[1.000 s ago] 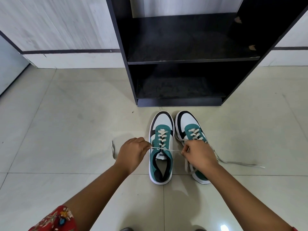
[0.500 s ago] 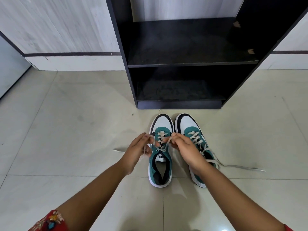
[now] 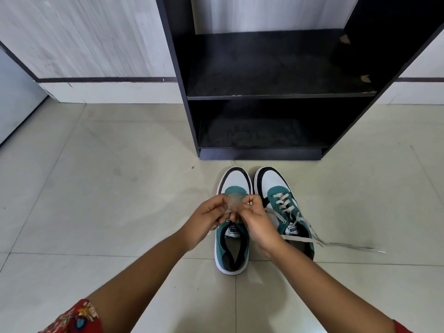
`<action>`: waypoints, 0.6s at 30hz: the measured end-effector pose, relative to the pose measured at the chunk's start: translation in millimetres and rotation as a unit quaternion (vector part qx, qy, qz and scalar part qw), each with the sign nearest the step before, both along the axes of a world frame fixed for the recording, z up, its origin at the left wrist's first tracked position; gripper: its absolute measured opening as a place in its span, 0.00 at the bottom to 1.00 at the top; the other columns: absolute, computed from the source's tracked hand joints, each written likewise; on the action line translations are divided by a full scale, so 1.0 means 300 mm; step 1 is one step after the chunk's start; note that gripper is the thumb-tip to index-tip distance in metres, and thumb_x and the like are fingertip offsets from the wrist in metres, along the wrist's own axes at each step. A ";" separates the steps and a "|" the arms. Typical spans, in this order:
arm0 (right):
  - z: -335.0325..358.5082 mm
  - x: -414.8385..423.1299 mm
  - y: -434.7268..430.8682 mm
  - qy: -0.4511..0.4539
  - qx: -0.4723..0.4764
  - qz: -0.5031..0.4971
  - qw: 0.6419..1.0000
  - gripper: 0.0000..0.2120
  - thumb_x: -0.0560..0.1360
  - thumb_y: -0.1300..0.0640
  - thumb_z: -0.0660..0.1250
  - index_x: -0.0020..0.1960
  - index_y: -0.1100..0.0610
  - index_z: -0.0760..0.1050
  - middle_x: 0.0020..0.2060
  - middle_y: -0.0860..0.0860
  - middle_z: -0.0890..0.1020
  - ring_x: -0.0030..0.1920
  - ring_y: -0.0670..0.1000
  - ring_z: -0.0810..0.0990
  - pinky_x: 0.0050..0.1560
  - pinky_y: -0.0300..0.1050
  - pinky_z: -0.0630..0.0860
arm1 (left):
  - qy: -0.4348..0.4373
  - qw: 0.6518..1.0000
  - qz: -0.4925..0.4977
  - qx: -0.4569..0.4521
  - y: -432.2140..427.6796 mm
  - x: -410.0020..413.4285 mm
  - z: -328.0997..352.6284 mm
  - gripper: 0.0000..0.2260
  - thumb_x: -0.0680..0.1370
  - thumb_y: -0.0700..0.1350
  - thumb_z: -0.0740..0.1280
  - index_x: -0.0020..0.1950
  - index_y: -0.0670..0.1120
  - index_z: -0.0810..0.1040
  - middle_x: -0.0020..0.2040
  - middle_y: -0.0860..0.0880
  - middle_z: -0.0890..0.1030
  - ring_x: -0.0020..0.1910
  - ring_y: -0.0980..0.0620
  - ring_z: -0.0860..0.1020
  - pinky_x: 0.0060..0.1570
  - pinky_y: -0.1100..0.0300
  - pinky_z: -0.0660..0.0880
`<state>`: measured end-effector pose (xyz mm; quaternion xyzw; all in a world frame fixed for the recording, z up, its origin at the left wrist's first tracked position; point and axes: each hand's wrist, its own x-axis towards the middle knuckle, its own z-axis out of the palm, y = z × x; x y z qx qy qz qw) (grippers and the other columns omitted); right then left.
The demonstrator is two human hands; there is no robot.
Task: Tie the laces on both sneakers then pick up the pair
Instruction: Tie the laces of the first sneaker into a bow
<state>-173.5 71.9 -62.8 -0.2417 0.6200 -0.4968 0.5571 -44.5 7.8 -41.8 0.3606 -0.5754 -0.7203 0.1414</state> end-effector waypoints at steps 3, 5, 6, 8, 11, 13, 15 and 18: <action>-0.012 -0.009 0.012 0.002 -0.028 0.022 0.999 0.08 0.78 0.67 0.56 0.45 0.54 0.64 0.33 0.55 0.76 0.35 0.49 0.74 0.44 0.42 0.71 | -0.012 0.996 0.019 0.083 -0.011 0.006 -0.012 0.09 0.79 0.37 0.57 0.59 0.44 0.65 0.34 0.44 0.73 0.23 0.57 0.65 0.25 0.67 0.60; -0.018 -0.019 0.014 -0.010 -0.046 0.041 0.998 0.07 0.78 0.66 0.57 0.49 0.55 0.64 0.33 0.58 0.75 0.34 0.49 0.74 0.41 0.39 0.72 | -0.010 0.991 0.009 0.131 -0.017 0.007 -0.017 0.12 0.79 0.39 0.59 0.61 0.50 0.67 0.33 0.46 0.74 0.24 0.56 0.64 0.26 0.65 0.61; -0.019 -0.023 0.013 -0.015 -0.051 0.050 0.997 0.07 0.78 0.66 0.57 0.51 0.56 0.65 0.34 0.57 0.75 0.33 0.48 0.74 0.40 0.37 0.73 | -0.007 0.991 -0.005 0.132 -0.019 0.006 -0.016 0.10 0.79 0.40 0.60 0.59 0.49 0.71 0.33 0.46 0.75 0.25 0.55 0.64 0.26 0.65 0.61; -0.016 -0.026 0.012 -0.008 -0.058 0.075 0.996 0.10 0.78 0.67 0.57 0.54 0.54 0.66 0.33 0.55 0.75 0.32 0.46 0.73 0.40 0.36 0.74 | -0.005 0.993 -0.007 0.118 -0.022 -0.001 -0.011 0.05 0.79 0.40 0.60 0.51 0.45 0.75 0.31 0.49 0.78 0.26 0.57 0.67 0.26 0.67 0.62; -0.010 -0.020 0.013 0.023 -0.075 0.097 0.992 0.12 0.78 0.68 0.56 0.52 0.53 0.69 0.32 0.53 0.75 0.33 0.46 0.73 0.42 0.38 0.73 | -0.015 0.993 0.036 0.113 -0.024 -0.012 -0.017 0.04 0.78 0.40 0.61 0.44 0.44 0.73 0.24 0.53 0.76 0.24 0.59 0.68 0.25 0.68 0.62; -0.011 -0.021 0.016 0.015 -0.083 0.090 0.992 0.06 0.78 0.64 0.57 0.50 0.55 0.70 0.33 0.55 0.76 0.35 0.48 0.74 0.44 0.40 0.74 | -0.027 0.991 0.054 0.122 -0.027 -0.013 -0.025 0.05 0.78 0.40 0.62 0.42 0.43 0.72 0.24 0.53 0.74 0.23 0.58 0.67 0.24 0.68 0.63; -0.019 -0.027 0.017 0.007 -0.081 0.066 0.994 0.03 0.78 0.60 0.58 0.49 0.58 0.70 0.32 0.56 0.78 0.35 0.51 0.76 0.45 0.43 0.76 | -0.028 0.989 0.061 0.130 -0.029 -0.012 -0.030 0.04 0.78 0.40 0.63 0.43 0.43 0.71 0.25 0.53 0.74 0.23 0.58 0.66 0.25 0.68 0.64; -0.020 -0.028 0.006 -0.005 -0.041 0.002 0.999 0.06 0.79 0.62 0.56 0.46 0.60 0.69 0.26 0.54 0.79 0.28 0.50 0.77 0.40 0.45 0.77 | -0.009 0.994 0.061 0.095 -0.026 -0.014 -0.017 0.03 0.76 0.38 0.64 0.43 0.42 0.72 0.30 0.51 0.76 0.25 0.58 0.69 0.27 0.70 0.66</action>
